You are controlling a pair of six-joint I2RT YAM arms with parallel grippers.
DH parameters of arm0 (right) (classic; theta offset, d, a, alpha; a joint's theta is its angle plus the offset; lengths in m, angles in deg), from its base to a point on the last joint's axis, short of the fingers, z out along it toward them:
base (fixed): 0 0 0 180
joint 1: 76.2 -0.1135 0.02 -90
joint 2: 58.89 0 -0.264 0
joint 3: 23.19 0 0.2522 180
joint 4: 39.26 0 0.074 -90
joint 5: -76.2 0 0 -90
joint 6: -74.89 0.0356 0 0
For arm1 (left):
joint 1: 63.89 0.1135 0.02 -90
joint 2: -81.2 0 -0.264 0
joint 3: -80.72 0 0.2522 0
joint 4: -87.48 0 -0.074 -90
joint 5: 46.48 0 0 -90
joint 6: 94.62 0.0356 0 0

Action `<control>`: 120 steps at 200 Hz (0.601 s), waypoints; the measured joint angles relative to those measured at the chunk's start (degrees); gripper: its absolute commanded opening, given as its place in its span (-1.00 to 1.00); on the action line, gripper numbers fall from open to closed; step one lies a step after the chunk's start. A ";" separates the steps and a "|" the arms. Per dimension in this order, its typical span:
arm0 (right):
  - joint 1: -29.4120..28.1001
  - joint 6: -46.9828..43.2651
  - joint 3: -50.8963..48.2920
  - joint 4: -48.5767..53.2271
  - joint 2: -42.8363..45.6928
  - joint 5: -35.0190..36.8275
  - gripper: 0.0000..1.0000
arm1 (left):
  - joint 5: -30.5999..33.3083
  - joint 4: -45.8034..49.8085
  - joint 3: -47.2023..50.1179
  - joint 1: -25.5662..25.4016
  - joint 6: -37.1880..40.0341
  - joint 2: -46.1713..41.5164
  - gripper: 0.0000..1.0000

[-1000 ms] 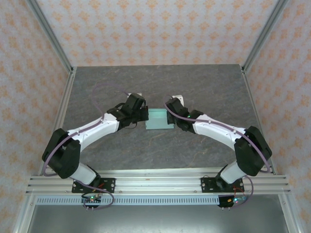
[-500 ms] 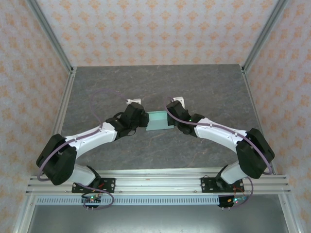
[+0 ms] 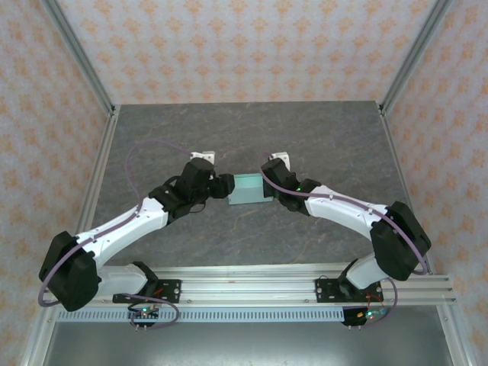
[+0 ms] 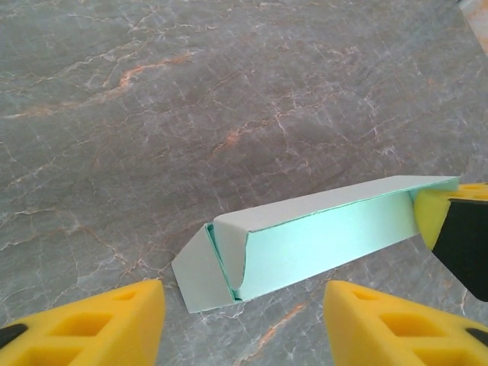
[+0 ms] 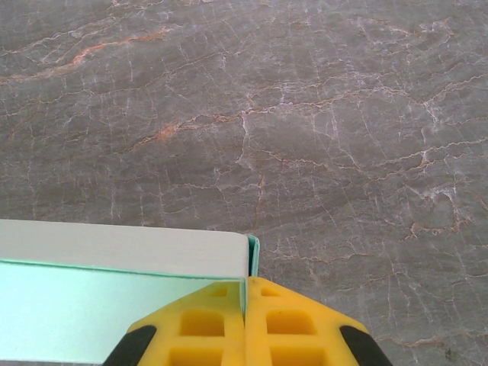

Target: Fold the paper box

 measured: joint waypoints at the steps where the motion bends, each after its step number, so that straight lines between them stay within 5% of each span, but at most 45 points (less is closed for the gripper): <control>1: 0.00 0.00 0.00 0.00 0.00 0.00 -1.00 | -0.11 0.02 -0.04 0.07 -0.09 0.02 0.20; 44: 0.00 0.00 0.00 0.00 0.00 0.00 -1.00 | -5.92 -0.66 -4.09 5.11 -4.70 6.36 0.21; 120: 0.04 0.00 -0.11 0.00 0.02 0.61 -1.00 | -11.54 -5.25 -3.69 5.44 -9.51 11.74 0.14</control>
